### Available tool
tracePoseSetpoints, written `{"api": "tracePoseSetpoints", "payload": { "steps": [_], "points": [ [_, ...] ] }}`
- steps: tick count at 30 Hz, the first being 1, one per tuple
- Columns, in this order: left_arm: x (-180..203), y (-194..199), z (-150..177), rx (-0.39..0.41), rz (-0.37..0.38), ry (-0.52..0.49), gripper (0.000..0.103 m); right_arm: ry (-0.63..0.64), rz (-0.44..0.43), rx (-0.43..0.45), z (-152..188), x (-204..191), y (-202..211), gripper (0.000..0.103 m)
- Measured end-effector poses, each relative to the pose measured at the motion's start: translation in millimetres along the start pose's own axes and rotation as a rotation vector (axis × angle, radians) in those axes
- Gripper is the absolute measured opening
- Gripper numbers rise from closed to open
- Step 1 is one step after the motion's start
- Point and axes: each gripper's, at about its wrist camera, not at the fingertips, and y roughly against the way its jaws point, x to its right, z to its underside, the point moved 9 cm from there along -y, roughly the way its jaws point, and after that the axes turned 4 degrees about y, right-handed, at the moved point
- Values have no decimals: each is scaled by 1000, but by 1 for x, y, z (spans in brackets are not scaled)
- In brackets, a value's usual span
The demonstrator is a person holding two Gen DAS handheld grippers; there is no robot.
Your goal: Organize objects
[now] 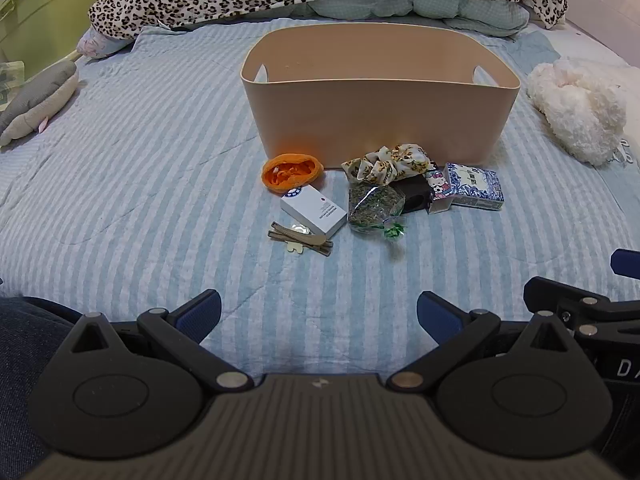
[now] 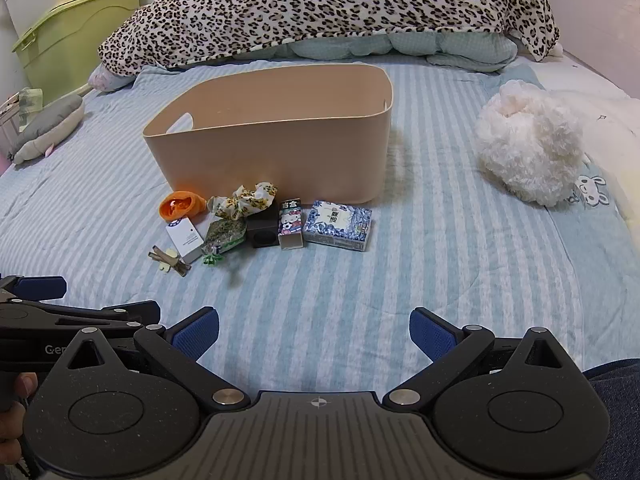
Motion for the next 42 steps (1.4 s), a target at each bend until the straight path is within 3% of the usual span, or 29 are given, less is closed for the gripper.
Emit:
{"api": "tracePoseSetpoints", "payload": {
  "steps": [42],
  "points": [
    [-4, -6, -1, -10, -7, 5, 103, 5, -4, -11, -2, -4, -2, 103]
  ]
}}
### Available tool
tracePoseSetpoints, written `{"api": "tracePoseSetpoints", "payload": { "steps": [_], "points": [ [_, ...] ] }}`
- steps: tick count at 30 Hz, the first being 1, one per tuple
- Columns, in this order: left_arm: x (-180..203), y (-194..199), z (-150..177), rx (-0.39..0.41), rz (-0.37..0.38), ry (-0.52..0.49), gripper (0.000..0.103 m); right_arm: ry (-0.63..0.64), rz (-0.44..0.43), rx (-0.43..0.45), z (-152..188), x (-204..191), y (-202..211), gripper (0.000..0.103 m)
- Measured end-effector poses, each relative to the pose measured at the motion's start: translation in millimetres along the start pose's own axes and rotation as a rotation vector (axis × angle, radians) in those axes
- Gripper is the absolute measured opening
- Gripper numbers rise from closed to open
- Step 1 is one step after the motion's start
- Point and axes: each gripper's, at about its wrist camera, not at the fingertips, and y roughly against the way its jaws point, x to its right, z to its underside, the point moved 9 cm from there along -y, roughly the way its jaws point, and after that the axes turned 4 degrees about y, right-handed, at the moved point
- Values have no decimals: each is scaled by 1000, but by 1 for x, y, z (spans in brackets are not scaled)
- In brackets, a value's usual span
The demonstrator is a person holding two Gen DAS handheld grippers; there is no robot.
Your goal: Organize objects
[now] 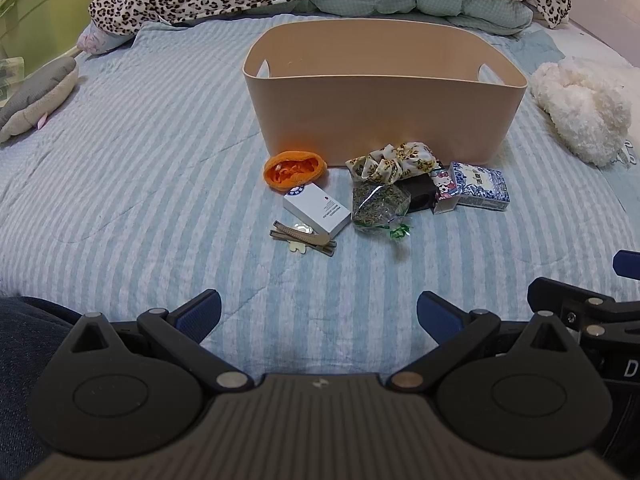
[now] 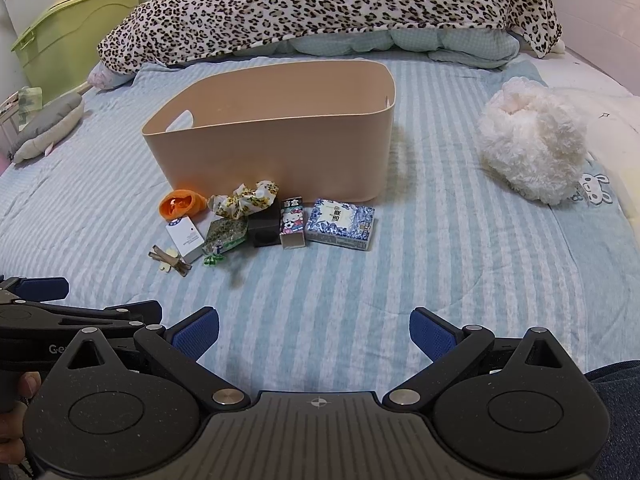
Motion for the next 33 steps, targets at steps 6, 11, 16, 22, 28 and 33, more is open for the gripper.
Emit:
{"api": "tracePoseSetpoints", "payload": {
  "steps": [6, 11, 16, 22, 28, 33],
  "points": [
    [-1, -1, -1, 0, -1, 1, 103, 2, 2, -3, -2, 0, -2, 103],
    [-2, -1, -2, -1, 0, 1, 103, 4, 1, -6, -2, 0, -4, 103],
    [-4, -4, -5, -4, -4, 6, 103, 6, -2, -10, -3, -1, -7, 103],
    [-4, -8, -6, -5, -6, 7, 103, 8, -2, -13, -5, -1, -9, 103],
    [-4, -15, -9, -10, -2, 11, 103, 3, -3, -20, -8, 1, -16, 103],
    [-5, -26, -15, -13, -3, 20, 103, 14, -1, -37, -11, 1, -28, 103]
  ]
}}
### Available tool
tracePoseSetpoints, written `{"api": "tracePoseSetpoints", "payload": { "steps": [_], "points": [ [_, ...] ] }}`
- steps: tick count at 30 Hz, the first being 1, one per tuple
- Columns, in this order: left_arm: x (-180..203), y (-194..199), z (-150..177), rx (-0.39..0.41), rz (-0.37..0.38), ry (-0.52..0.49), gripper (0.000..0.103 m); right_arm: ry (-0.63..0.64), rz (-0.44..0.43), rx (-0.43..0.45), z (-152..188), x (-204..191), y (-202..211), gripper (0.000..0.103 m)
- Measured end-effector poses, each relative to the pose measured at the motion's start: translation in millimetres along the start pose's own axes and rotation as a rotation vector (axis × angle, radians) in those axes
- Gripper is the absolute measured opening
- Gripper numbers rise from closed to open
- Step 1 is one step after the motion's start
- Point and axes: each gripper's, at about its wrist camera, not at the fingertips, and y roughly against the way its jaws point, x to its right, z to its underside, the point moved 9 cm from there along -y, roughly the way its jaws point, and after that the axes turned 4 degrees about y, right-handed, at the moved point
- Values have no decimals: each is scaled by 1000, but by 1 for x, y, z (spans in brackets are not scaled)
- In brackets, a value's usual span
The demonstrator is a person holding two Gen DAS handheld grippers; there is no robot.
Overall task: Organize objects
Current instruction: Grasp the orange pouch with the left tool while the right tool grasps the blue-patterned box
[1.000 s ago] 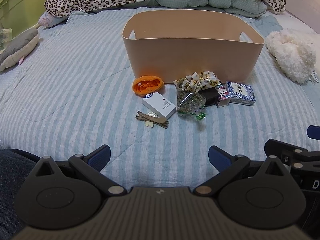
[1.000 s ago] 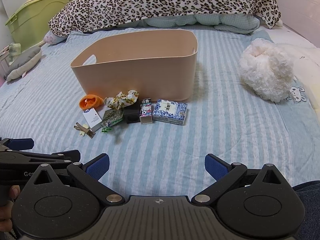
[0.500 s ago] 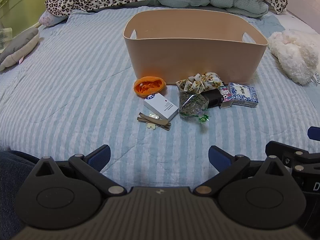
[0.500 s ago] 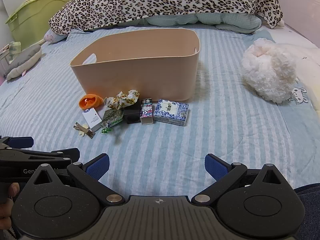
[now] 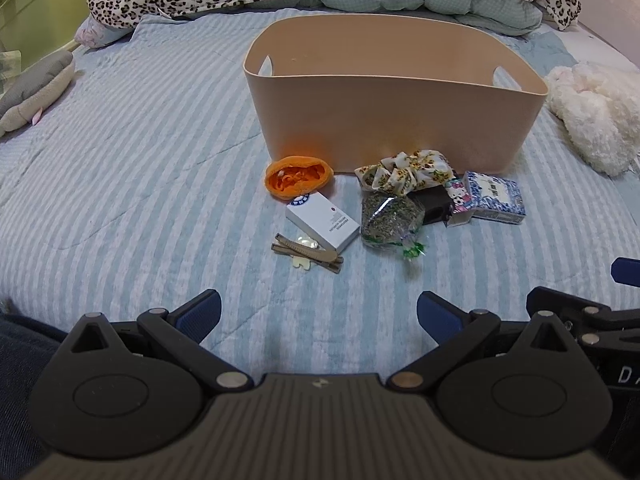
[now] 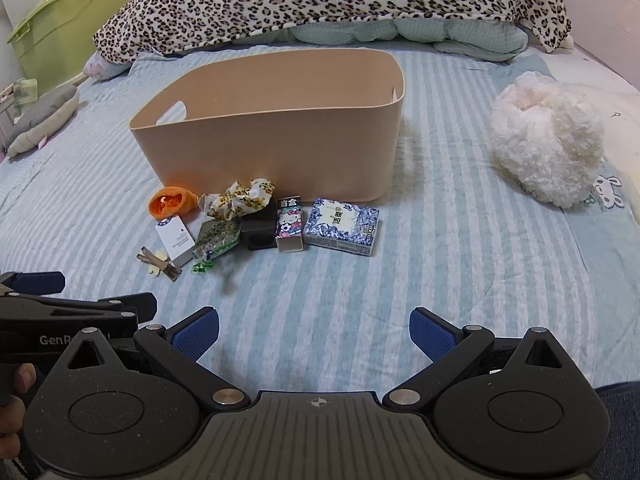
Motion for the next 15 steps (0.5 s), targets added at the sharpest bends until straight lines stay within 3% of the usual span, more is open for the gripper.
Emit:
{"api": "tracePoseSetpoints", "payload": {
  "steps": [15],
  "points": [
    [-23, -45, -30, -24, -31, 35, 103, 17, 22, -21, -24, 13, -41, 103]
  ]
}}
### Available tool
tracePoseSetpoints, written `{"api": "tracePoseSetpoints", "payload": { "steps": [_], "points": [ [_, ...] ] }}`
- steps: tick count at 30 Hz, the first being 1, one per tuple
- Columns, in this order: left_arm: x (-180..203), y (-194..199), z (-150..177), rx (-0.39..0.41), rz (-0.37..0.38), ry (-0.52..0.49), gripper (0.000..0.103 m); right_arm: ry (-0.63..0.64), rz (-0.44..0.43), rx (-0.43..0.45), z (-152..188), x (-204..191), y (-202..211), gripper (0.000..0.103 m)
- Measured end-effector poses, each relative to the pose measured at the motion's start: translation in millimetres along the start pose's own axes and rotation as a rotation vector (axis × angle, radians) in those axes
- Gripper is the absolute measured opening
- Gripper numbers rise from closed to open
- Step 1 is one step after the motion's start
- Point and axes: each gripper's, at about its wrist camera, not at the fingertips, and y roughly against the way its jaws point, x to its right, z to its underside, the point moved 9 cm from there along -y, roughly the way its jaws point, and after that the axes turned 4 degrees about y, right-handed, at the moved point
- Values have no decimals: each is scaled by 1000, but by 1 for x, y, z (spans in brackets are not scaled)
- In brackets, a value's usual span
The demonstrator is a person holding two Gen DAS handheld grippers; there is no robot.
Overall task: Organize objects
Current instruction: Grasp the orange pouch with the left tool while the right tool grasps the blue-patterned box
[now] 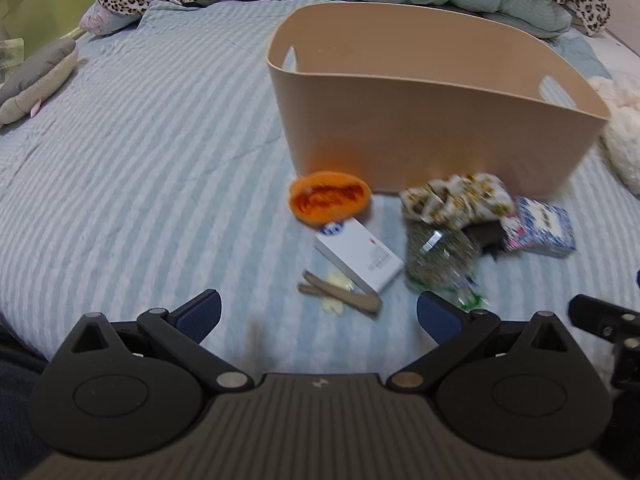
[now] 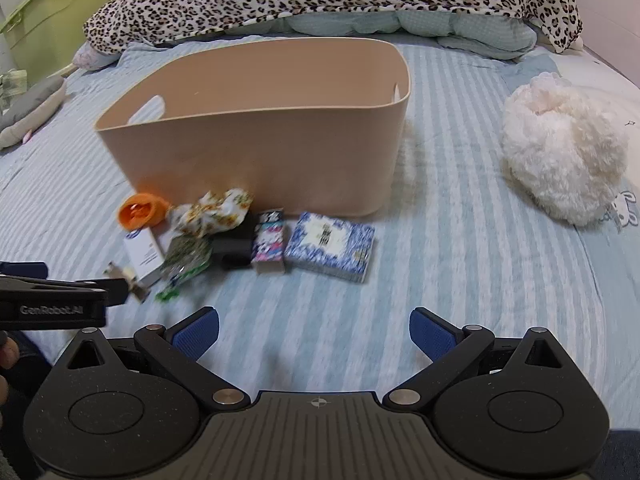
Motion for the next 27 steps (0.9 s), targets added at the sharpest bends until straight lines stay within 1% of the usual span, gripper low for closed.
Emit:
{"api": "tracePoseSetpoints", "payload": {
  "steps": [6, 9, 13, 17, 22, 27],
  "points": [
    [-15, -16, -19, -9, -25, 23, 103, 6, 36, -3, -17, 11, -22, 103],
    [-19, -23, -31, 0, -40, 22, 103, 4, 44, -10, -22, 14, -32, 103],
    [-15, -38, -44, -13, -32, 13, 103, -10, 41, -22, -27, 18, -44, 103],
    [-12, -54, -49, -29, -20, 33, 103, -28, 32, -31, -29, 20, -55, 103],
    [-10, -69, -51, 2, -14, 38, 103, -34, 45, -44, -32, 23, -69, 103],
    [-11, -90, -52, -17, -12, 57, 103, -56, 45, -41, -37, 25, -82, 103]
  ]
}}
